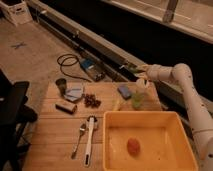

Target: Place pepper in paper cup

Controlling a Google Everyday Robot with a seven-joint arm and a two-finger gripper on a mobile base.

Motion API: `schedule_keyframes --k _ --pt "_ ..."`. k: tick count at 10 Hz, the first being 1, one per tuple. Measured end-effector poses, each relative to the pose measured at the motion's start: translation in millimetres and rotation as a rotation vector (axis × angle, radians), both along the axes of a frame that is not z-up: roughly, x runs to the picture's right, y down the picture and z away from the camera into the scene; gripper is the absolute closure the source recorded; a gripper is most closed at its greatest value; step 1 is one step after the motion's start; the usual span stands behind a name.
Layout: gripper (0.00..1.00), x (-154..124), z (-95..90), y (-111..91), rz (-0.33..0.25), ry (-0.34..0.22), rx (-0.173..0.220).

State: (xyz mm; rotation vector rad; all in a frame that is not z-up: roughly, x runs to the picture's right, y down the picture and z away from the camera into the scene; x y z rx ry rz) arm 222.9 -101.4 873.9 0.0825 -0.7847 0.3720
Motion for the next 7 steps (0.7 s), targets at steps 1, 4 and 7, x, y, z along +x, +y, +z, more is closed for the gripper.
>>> schedule_keyframes --k 1,4,7 --pt "1.0 1.8 3.5 -0.1 0.013 -0.006 0.005" --pt "0.99 7.7 11.9 -0.6 0.044 -0.021 0.017" --pt "0.73 4.2 17.4 -0.3 0.051 -0.033 0.013"
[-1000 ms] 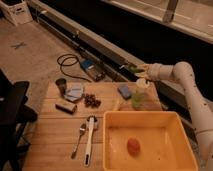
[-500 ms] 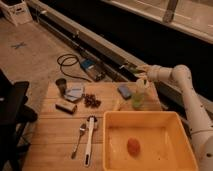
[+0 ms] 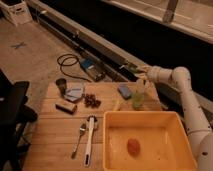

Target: Place pepper in paper cup

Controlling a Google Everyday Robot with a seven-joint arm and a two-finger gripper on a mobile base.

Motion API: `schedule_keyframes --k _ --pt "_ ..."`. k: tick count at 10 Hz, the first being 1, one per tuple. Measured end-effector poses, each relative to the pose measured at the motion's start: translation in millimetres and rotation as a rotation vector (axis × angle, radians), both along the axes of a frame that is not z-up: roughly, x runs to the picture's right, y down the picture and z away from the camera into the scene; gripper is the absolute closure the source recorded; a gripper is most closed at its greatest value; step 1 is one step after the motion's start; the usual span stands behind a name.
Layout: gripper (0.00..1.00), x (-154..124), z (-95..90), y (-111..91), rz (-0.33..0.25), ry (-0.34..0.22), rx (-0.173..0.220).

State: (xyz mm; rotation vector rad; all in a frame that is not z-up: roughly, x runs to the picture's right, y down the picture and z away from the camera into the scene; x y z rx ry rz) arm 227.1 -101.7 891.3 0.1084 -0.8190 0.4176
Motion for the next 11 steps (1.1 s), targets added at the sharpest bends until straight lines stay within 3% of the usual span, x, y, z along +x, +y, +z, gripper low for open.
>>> schedule_keyframes --k 5,6,11 --pt "0.25 1.0 8.6 10.2 0.013 -0.009 -0.025" --pt "0.21 1.6 11.2 12.4 0.018 -0.012 -0.029" --pt "0.21 14.1 17.4 26.8 0.056 -0.001 -0.049"
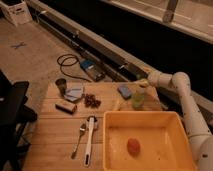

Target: Place pepper in paper cup

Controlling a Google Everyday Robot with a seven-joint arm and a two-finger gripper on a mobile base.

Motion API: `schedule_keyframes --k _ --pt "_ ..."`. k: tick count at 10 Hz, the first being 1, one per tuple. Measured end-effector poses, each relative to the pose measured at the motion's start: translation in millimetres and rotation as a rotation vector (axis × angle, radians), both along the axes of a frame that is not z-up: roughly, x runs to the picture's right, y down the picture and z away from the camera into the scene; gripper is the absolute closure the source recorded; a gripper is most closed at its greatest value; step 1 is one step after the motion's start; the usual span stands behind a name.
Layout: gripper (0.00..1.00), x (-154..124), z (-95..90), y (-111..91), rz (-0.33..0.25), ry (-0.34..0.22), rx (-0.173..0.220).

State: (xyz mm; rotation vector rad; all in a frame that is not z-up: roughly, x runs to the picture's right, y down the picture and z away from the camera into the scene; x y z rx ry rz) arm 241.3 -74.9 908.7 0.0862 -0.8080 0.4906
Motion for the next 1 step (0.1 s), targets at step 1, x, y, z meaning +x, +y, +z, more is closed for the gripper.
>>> schedule_keyframes --k 1 --pt "0.21 1.8 -0.1 2.0 0.007 0.003 -0.001"
